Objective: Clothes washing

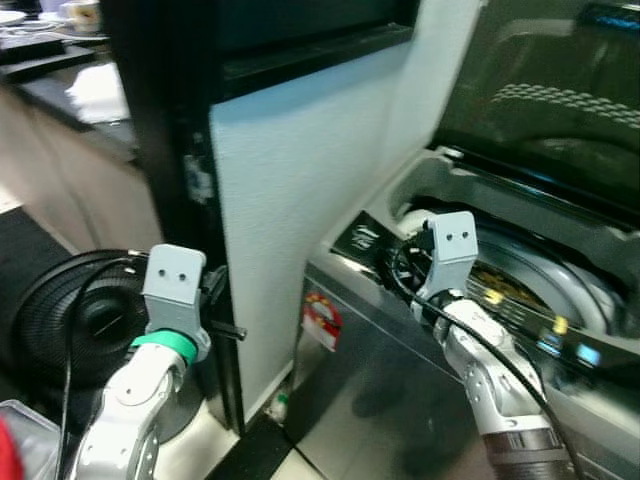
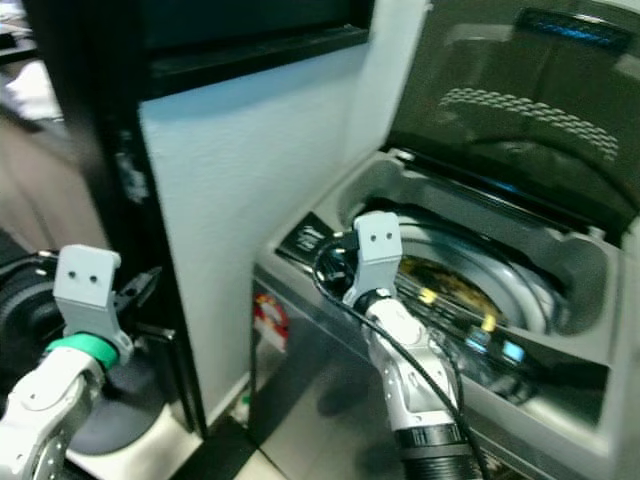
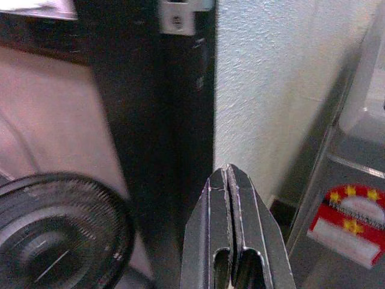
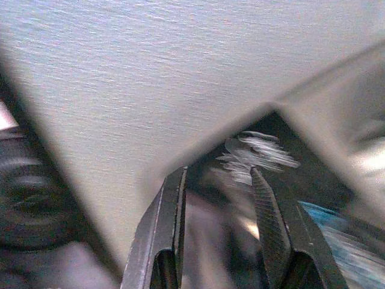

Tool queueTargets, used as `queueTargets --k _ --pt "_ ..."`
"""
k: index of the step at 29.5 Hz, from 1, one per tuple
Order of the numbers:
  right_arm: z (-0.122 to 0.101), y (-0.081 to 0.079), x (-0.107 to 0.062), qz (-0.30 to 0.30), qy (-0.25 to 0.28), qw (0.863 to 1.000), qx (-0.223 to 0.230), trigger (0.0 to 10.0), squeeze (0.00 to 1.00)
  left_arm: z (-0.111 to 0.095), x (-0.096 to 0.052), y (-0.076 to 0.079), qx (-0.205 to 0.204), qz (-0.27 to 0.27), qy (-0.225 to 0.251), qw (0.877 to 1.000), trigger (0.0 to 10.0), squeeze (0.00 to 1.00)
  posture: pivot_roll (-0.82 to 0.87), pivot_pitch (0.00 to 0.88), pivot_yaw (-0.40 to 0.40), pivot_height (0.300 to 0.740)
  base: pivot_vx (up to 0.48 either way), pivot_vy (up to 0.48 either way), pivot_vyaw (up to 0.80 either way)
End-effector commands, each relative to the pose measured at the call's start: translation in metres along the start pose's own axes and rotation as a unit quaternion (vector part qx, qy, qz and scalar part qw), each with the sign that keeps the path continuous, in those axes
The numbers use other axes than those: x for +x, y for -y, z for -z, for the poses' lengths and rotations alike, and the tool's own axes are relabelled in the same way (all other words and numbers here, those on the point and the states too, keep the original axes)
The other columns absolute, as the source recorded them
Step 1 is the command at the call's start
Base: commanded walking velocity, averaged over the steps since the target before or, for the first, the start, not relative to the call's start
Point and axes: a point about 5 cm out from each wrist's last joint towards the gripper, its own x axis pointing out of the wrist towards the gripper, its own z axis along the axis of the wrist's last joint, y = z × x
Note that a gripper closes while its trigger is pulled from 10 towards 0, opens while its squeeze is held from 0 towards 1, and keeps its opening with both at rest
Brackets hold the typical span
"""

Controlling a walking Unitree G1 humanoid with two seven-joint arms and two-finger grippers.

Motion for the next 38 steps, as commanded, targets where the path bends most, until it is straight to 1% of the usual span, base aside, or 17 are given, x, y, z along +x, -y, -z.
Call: queueTargets --k 1,2,4,5,7,10,13,15,20,21,23,28,32,34,36,37,38 --pt "-0.002 -0.003 -0.005 -0.038 0.011 0.998 0.04 10.0 0.0 -0.003 -0.002 0.012 -0.022 0.045 0.012 0.999 10.0 0.0 0.0 0.034 -0.018 0.74 0.0 0.0 0.8" --pt "-0.003 -0.006 -0.007 -0.064 0.015 0.996 0.062 10.0 0.0 -0.004 -0.003 0.017 -0.031 0.063 0.017 0.997 10.0 0.0 0.0 0.036 -0.018 0.74 0.0 0.0 0.8" --pt "-0.004 -0.017 -0.021 -0.183 0.022 0.972 0.149 10.0 0.0 -0.005 -0.008 0.028 -0.048 0.127 0.021 0.991 10.0 0.0 -0.01 0.039 -0.015 0.74 0.0 0.0 0.8" --pt "-0.004 -0.017 -0.021 -0.183 0.022 0.972 0.149 10.0 0.0 -0.005 -0.008 0.028 -0.048 0.127 0.021 0.991 10.0 0.0 -0.01 0.039 -0.015 0.74 0.0 0.0 0.8" --pt "-0.005 -0.019 -0.031 -0.238 0.032 0.951 0.193 10.0 0.0 -0.004 -0.01 0.034 -0.045 0.155 0.017 0.987 10.0 0.0 -0.01 0.045 -0.012 0.74 0.0 0.0 0.8" --pt "-0.007 -0.019 -0.034 -0.25 0.039 0.946 0.204 10.0 0.0 -0.004 -0.01 0.037 -0.045 0.159 0.018 0.986 10.0 0.0 0.0 0.049 -0.013 0.74 0.0 0.0 0.8" --pt "-0.008 -0.021 -0.032 -0.245 0.039 0.948 0.198 10.0 0.0 -0.004 -0.01 0.035 -0.044 0.153 0.019 0.987 10.0 0.0 -0.01 0.047 -0.01 0.74 0.0 0.0 0.8" --pt "-0.008 -0.025 -0.025 -0.217 0.038 0.959 0.175 10.0 0.0 0.002 -0.005 0.026 -0.045 0.107 0.003 0.993 10.0 0.0 -0.01 0.052 -0.008 0.74 0.0 0.0 0.8" --pt "-0.015 -0.032 -0.021 -0.217 0.047 0.958 0.18 10.0 0.0 -0.001 -0.001 0.02 -0.04 0.084 0.004 0.996 10.0 0.0 -0.02 0.043 -0.016 0.74 0.0 0.0 0.8" --pt "-0.021 -0.036 -0.019 -0.225 0.055 0.955 0.184 10.0 0.0 0.002 0.003 0.015 -0.043 0.057 -0.003 0.997 10.0 0.0 -0.01 0.043 -0.016 0.74 0.0 0.0 0.8" --pt "-0.023 -0.037 -0.019 -0.228 0.058 0.954 0.185 10.0 0.0 0.003 0.005 0.013 -0.043 0.045 -0.007 0.998 10.0 0.0 -0.01 0.043 -0.016 0.74 0.0 0.0 0.8" --pt "-0.024 -0.035 -0.014 -0.213 0.058 0.96 0.175 10.0 0.0 0.004 0.005 0.012 -0.021 0.038 -0.021 0.999 10.0 0.0 -0.01 0.037 -0.017 0.74 0.0 0.0 0.8" --pt "-0.018 -0.031 -0.009 -0.179 0.051 0.967 0.172 10.0 0.0 0.012 0.005 0.006 -0.017 0.013 -0.029 0.999 10.0 0.0 -0.01 0.041 -0.012 0.74 0.0 0.0 0.8" --pt "-0.01 -0.021 -0.004 -0.114 0.033 0.986 0.118 10.0 0.0 0.016 0.005 0.0 0.016 -0.028 -0.045 0.998 10.0 0.0 0.0 0.035 -0.02 0.74 0.0 0.0 0.8" --pt "-0.008 -0.018 -0.003 -0.091 0.028 0.991 0.099 10.0 0.0 0.018 0.004 -0.001 0.026 -0.041 -0.049 0.998 10.0 0.0 0.0 0.035 -0.02 0.74 0.0 0.0 0.8" --pt "-0.003 -0.007 0.0 -0.036 0.02 0.996 0.083 10.0 0.0 0.022 0.003 -0.007 0.046 -0.061 -0.053 0.996 10.0 0.0 -0.01 0.041 -0.019 0.74 0.0 0.0 0.8" --pt "-0.003 -0.007 0.0 -0.036 0.02 0.996 0.083 10.0 0.0 0.022 0.003 -0.007 0.046 -0.061 -0.053 0.996 10.0 0.0 -0.01 0.041 -0.019 0.74 0.0 0.0 0.8"
